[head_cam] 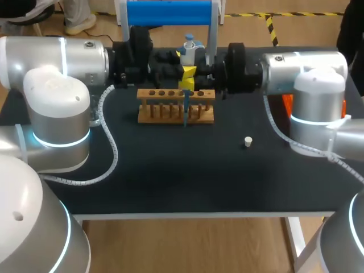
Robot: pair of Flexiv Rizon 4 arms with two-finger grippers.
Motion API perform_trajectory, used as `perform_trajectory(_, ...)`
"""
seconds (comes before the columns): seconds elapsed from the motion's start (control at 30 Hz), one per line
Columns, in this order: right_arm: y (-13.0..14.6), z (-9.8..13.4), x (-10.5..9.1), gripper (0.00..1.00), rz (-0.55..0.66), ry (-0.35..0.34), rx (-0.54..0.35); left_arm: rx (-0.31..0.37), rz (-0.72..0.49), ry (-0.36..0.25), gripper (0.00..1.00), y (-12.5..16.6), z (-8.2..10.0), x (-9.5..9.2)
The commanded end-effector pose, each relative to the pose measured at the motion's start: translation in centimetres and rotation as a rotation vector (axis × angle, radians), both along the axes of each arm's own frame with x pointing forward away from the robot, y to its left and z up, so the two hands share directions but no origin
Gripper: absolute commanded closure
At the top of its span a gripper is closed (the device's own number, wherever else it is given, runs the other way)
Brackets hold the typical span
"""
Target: Invert the test tube, pick up the pipette, mount the tip to pipette, aspirate from beaker and dispense into the tube, eject the tip, return the pipette, and cap with the stopper.
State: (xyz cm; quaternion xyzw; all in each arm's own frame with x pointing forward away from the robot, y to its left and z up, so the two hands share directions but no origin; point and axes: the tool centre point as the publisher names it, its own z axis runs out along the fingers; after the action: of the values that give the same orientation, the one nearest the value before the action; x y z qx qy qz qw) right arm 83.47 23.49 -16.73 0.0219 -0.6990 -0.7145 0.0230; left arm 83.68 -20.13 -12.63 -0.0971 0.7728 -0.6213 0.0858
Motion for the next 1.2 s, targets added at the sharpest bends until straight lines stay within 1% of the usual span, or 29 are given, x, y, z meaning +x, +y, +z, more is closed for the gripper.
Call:
perform_trajectory(0.03, -0.3, -0.1, 0.3, 1.0, 0.015, 0.005, -0.003, 0.001, -0.002, 0.001, 0.0, 0.1, 0.1, 0.0)
perform_trajectory(0.17, -0.6, -0.1, 0.7, 1.0, 0.025, 0.012, -0.003, 0.001, -0.002, 0.001, 0.0, 0.1, 0.1, 0.0)
perform_trajectory(0.4, -2.0, 0.0, 1.9, 1.0, 0.044, 0.027, -0.004, 0.001, -0.002, 0.001, 0.0, 0.1, 0.1, 0.0)
perform_trajectory(0.6, -4.4, 0.2, 3.3, 1.0, 0.051, 0.019, -0.015, 0.001, -0.002, 0.001, 0.0, 0.1, 0.1, 0.0)
perform_trajectory(0.8, -6.4, 0.1, 4.2, 1.0, 0.066, 0.007, -0.027, 0.001, -0.002, 0.001, 0.0, 0.1, 0.1, 0.0)
perform_trajectory(1.2, -11.1, 0.5, 6.7, 1.0, 0.093, 0.031, -0.017, 0.001, -0.002, 0.001, 0.0, 0.1, 0.1, 0.0)
